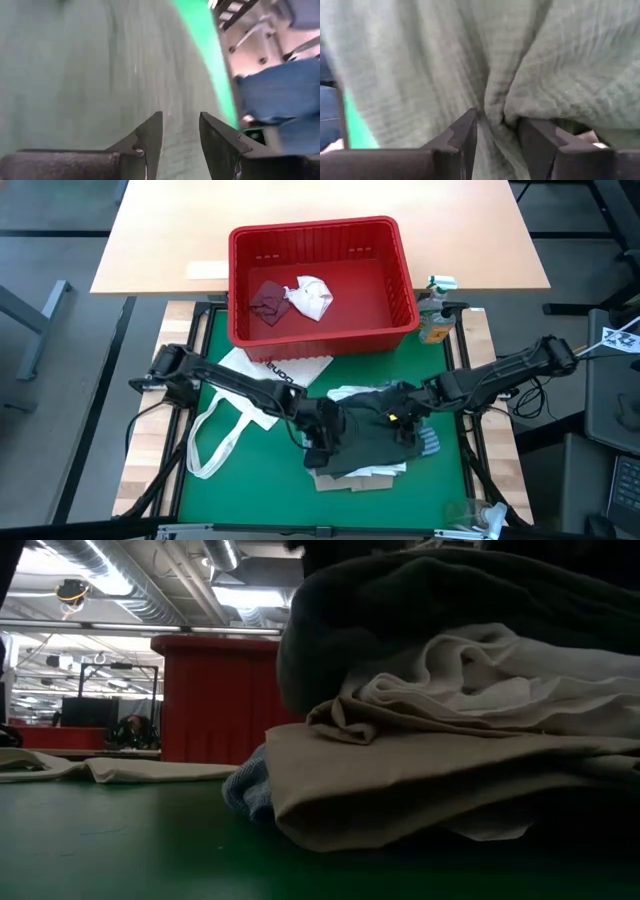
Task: Fold Laundry from Bin
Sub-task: Fold the green shirt
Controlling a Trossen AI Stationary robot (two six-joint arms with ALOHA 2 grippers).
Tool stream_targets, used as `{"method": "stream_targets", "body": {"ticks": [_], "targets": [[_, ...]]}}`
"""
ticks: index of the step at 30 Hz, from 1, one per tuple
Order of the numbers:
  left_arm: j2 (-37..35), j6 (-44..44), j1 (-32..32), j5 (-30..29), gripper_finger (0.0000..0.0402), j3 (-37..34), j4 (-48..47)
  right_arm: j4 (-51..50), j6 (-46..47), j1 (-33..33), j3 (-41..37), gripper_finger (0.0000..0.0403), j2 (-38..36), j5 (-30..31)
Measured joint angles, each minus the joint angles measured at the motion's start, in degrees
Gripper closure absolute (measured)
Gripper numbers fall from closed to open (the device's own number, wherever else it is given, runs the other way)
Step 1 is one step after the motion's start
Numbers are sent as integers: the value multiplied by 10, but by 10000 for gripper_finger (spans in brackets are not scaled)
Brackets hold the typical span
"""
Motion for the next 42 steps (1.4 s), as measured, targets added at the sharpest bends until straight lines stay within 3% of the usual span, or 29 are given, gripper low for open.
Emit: {"method": "stream_targets", "body": {"ticks": [8,13,19,25,37,42], "targets": [[-104,53,61,0,278,0,-18,2,-11,0,43,267,-20,10],[-166,114,115,-68,278,0,-19,1,-24,0,48,267,-20,19],[-220,120,174,-126,278,1,-20,-29,-24,0,48,267,-20,19],[-230,120,218,-143,278,0,-23,-97,-23,0,48,267,-20,19],[-230,121,292,-308,278,0,-22,-104,-8,0,48,267,-20,19],[-230,122,328,-341,278,0,-22,-104,-8,0,48,267,-20,19]]}}
